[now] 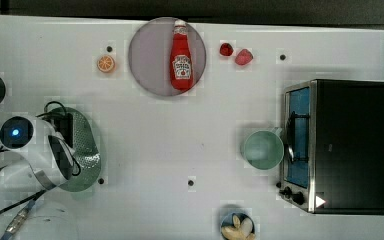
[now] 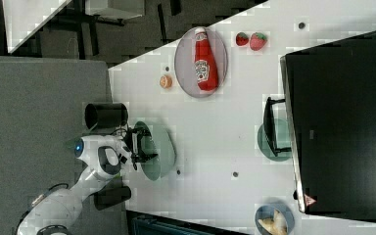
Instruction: Drag strainer right to left.
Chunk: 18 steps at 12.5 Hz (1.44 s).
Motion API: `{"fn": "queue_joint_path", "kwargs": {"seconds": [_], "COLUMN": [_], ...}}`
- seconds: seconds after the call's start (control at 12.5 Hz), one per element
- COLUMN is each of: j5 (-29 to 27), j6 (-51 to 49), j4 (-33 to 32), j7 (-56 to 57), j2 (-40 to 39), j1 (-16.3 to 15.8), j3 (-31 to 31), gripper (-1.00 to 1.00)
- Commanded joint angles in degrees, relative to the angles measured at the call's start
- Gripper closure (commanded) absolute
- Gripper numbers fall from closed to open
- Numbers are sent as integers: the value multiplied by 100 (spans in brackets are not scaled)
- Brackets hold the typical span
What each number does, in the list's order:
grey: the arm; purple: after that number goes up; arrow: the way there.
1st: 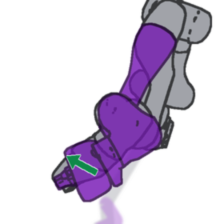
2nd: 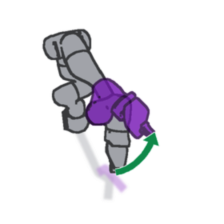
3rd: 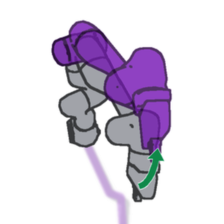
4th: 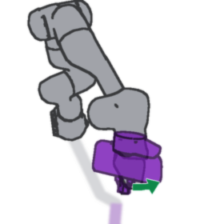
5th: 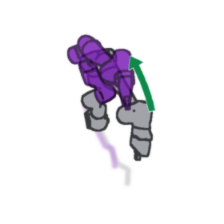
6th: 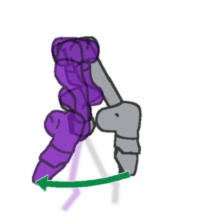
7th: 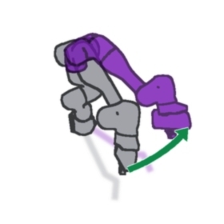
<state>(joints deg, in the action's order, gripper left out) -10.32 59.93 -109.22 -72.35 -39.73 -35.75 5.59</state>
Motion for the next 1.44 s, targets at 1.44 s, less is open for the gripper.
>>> {"fn": "queue_joint_path", "kwargs": {"seconds": [1.44], "j5": [767], "j6": [-3849], "j4": [104], "j7": [5488], "j2": [4176], "j1": [19], "j3": [-3437], "gripper": [-100]}}
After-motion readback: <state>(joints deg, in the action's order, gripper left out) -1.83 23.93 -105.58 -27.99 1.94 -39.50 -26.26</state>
